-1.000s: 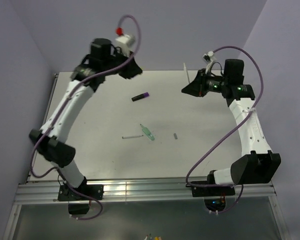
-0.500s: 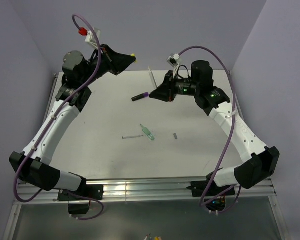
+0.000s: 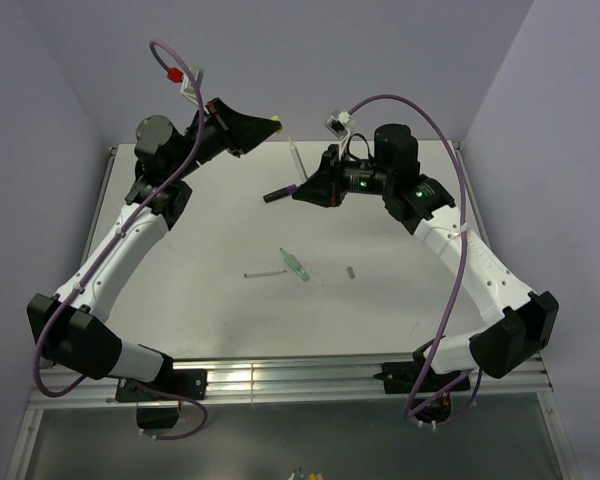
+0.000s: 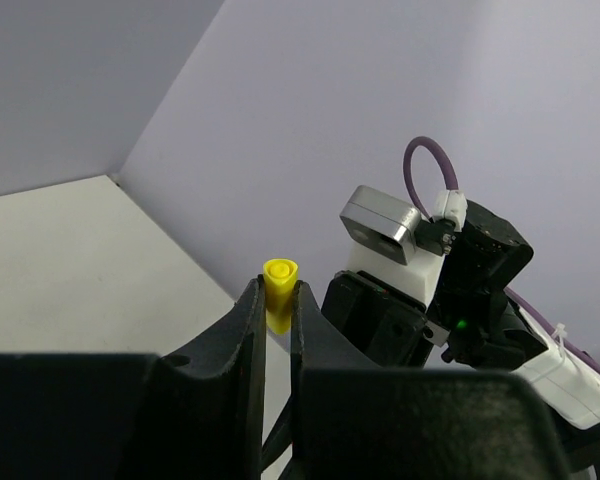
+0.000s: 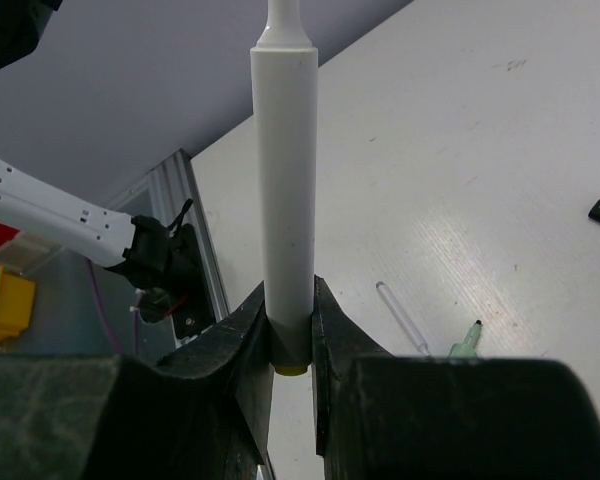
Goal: Insert the pens into the pen caps
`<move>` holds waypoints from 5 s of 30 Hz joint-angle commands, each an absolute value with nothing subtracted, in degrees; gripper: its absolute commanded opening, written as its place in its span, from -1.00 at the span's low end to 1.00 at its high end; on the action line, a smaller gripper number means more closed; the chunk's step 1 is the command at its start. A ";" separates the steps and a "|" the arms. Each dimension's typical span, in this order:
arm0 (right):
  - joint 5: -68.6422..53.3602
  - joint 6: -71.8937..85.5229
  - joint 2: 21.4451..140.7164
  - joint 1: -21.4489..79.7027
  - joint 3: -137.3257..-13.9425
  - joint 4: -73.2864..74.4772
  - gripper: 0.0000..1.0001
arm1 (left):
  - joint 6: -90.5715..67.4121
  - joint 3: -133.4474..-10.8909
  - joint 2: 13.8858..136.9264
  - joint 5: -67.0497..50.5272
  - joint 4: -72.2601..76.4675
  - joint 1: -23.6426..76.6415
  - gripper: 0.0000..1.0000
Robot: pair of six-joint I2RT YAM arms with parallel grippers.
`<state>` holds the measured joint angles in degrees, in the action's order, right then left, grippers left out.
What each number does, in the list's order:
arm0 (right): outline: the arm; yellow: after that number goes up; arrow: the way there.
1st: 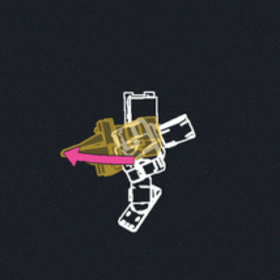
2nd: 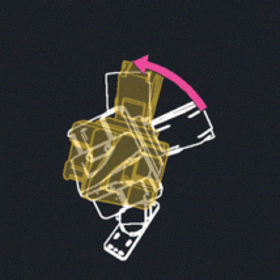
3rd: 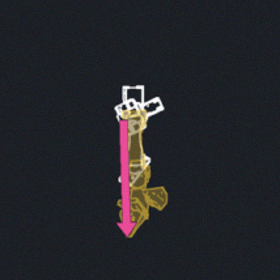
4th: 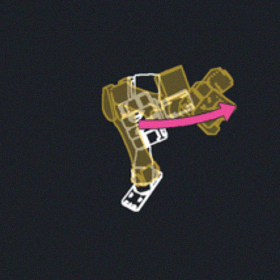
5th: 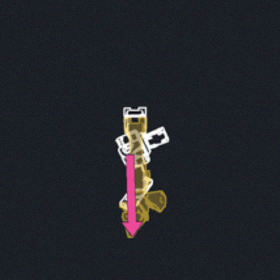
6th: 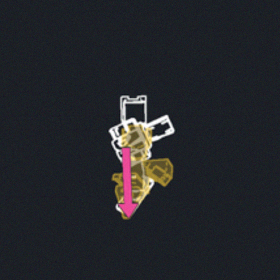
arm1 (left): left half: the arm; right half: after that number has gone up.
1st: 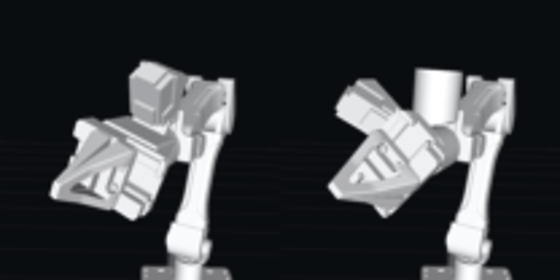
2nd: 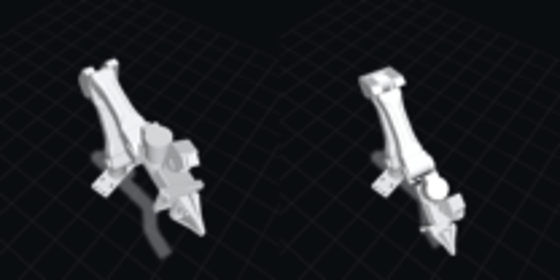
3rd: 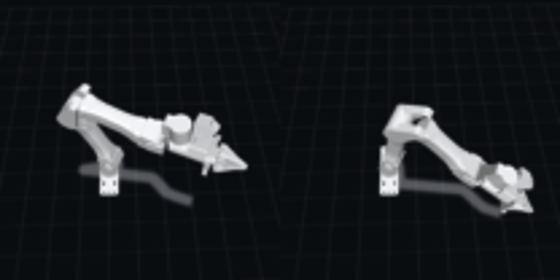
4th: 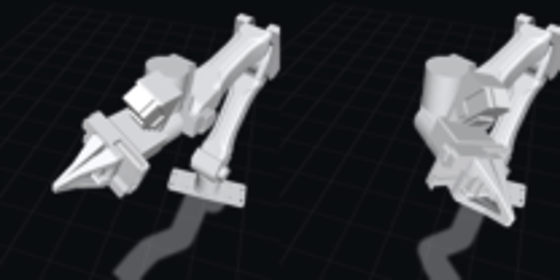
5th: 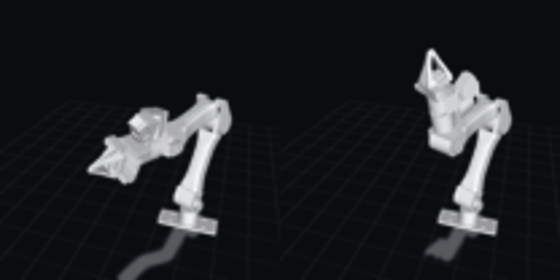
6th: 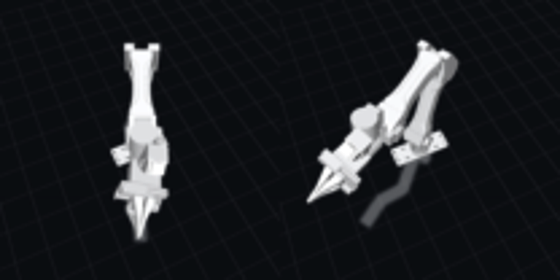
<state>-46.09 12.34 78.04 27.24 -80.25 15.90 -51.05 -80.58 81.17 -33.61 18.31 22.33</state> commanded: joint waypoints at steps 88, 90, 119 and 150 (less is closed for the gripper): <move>-52.11 10.54 77.16 27.95 -82.26 10.46 -1.00 | -56.25 -65.30 77.17 -41.31 31.11 26.72 -0.92; -54.04 10.90 77.26 27.95 -82.70 10.02 -1.00 | -55.81 -65.83 77.17 -41.40 30.41 26.81 -0.76; -54.60 14.07 75.15 27.33 -78.22 9.40 -1.00 | -54.32 -78.66 76.20 -43.60 26.19 19.34 0.31; -43.42 7.47 75.85 30.06 -82.18 18.81 -1.00 | -42.54 -89.03 83.06 -35.95 5.45 26.01 -0.18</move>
<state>-43.90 8.49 77.58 29.50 -79.55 19.18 -43.68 -86.85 83.44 -36.12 4.60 25.67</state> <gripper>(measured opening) 0.225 0.469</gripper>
